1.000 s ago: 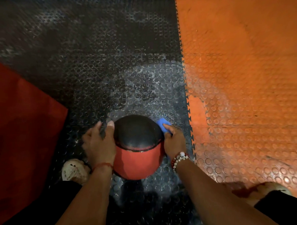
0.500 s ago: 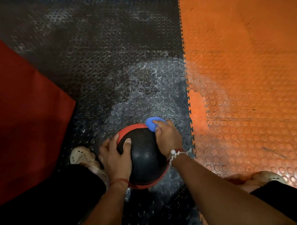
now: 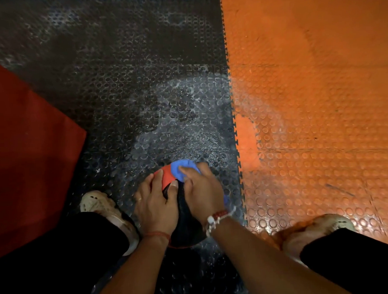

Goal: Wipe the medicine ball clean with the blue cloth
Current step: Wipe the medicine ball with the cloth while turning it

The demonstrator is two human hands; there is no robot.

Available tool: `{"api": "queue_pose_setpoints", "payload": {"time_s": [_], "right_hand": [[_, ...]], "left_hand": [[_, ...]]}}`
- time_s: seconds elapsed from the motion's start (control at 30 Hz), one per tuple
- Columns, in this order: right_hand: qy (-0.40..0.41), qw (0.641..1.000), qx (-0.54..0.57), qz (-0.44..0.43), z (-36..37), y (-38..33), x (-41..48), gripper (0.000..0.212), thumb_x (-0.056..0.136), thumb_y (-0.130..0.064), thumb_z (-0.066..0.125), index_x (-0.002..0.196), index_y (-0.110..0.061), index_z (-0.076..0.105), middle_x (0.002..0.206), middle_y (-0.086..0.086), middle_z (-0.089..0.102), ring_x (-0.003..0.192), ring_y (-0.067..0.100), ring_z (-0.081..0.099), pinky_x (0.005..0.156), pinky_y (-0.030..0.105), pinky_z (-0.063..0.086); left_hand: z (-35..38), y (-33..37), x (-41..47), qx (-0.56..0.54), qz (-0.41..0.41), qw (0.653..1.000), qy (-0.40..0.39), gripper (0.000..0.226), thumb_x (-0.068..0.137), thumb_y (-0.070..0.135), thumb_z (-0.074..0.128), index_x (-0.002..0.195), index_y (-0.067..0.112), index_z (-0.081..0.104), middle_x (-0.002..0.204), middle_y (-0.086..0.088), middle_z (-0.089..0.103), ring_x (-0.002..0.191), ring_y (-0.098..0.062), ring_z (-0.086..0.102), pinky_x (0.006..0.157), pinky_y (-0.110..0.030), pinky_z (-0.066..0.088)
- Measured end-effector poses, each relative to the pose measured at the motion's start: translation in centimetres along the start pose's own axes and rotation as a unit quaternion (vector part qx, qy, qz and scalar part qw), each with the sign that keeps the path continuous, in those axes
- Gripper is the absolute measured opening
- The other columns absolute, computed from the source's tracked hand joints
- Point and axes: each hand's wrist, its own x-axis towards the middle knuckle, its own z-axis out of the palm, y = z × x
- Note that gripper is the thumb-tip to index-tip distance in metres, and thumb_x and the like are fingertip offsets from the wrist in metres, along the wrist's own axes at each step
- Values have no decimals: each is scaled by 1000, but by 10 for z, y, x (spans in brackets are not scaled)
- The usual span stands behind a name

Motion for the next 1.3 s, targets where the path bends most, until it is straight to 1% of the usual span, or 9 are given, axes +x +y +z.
{"api": "queue_pose_setpoints", "payload": {"time_s": [0.17,0.27,0.4,0.53,0.63,0.87,1.07,1.17,1.3], "right_hand": [[-83,974,-14,212,-7,48,30,29,88,-9,47,108,-14,68,110,17,65,91,32,64,78,32,51],[-47,951,44,302,-12,53,12,26,89,-12,50,107,-16,69,109,14,67,91,28,64,75,27,47],[34,985,22,169,-15,10,-21,27,88,-14,53,108,-25,67,108,8,57,77,26,60,68,28,47],[-25,997,9,75,-11,-1,-2,30,87,-9,50,108,-22,67,110,9,54,72,32,62,68,38,54],[-54,992,-8,116,-7,27,25,31,88,-6,48,109,-19,67,115,11,54,79,32,63,73,40,54],[-80,928,64,359,0,75,7,32,89,-11,45,108,-19,69,110,9,68,96,27,63,85,31,50],[70,968,66,232,0,30,-11,26,87,-12,55,106,-23,69,107,7,57,87,26,60,77,30,47],[23,978,60,199,5,42,16,26,88,-14,54,106,-23,69,107,6,57,85,26,61,76,32,50],[-82,945,115,296,18,82,39,25,90,-12,51,106,-14,70,108,7,69,91,23,64,86,29,49]], "left_hand": [[0,-4,-9,-9,24,999,24,68,83,58,24,140,31,48,143,1,43,128,-27,38,106,-46,35],[0,-4,-10,-8,22,1000,18,67,82,59,25,139,32,48,144,3,43,129,-26,38,104,-48,37],[-1,-4,-3,-3,16,1000,13,71,80,61,24,140,32,48,143,2,42,129,-27,38,104,-46,36],[-2,-4,-2,-2,19,1000,4,73,78,64,24,141,32,47,144,3,41,130,-26,37,103,-47,36],[-3,-1,-3,-4,19,1000,6,74,77,67,26,140,34,47,144,5,40,131,-24,35,105,-44,34],[-5,-2,10,0,22,1000,-5,72,76,72,43,138,36,48,140,8,43,129,-19,37,105,-39,33],[-8,-1,33,-7,22,999,-32,57,85,56,56,137,36,49,139,9,42,130,-19,36,107,-37,30],[-10,-1,42,-13,7,999,-49,59,85,58,55,139,35,47,140,8,41,132,-19,35,108,-39,30],[-13,-2,46,-49,-6,997,-61,68,77,66,59,137,37,49,137,11,42,132,-16,34,108,-35,28]]}}
